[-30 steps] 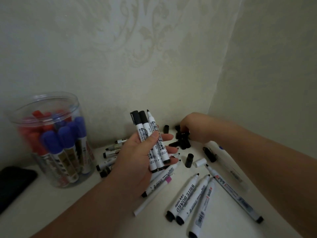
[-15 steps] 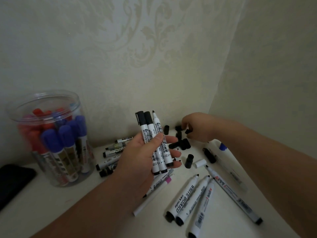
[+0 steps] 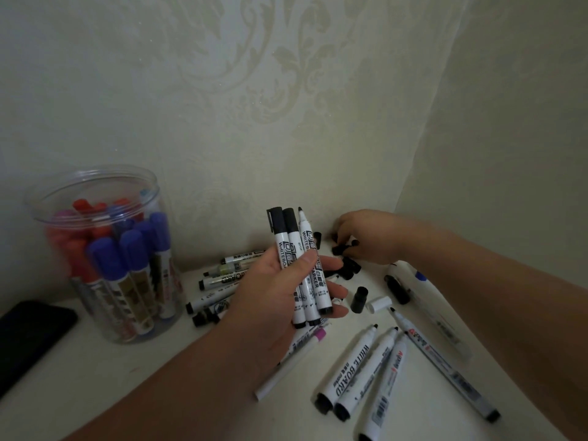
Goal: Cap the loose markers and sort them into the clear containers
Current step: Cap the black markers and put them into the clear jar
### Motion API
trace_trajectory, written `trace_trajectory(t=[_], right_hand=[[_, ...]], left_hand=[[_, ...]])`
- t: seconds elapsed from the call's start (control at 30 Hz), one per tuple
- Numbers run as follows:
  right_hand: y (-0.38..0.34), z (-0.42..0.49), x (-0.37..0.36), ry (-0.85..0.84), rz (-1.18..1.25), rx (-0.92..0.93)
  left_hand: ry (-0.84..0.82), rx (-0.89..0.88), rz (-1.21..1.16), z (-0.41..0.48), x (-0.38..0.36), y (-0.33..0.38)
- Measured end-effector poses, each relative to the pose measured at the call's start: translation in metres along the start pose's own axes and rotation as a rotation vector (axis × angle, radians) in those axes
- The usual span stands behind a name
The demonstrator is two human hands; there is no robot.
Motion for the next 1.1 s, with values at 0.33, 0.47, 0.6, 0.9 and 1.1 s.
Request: trace_trajectory(t=[0.33,0.47,0.6,0.9,1.1], right_hand=[[0.026,-0.084,0.047,0.585,1.235,-0.289],[0.006,-0.13,0.035,0.54,1.694,-0.299],[-0.004,-0.155,0.022,0.642,1.802,-0.347],[-0.011,-0.165,0.022,0.789,1.958,-0.211],[-0.007,-0.166,0.021,0.808,1.934,-0.219]], left_hand=[[-0.225,0.146,0.085,-0.012,-0.018,-0.011],[-0.336,0.192,0.146,-0.019,-0.027,-0.016],[-0.416,0.189,0.225,-0.026,-0.03,-0.017],[-0.424,0.146,0.311,-0.027,-0.029,-0.017],[-0.464,0.109,0.266,-0.027,-0.03,-0.015]])
Point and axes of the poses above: each hand's wrist, its own z-axis towards the middle knuckle, its own x-axis out of the back of the hand, y = z × x, the point moved 7 cm from there along z, towards the middle knuckle, and after that the axes turned 4 degrees about -z, right-handed, at the moved point
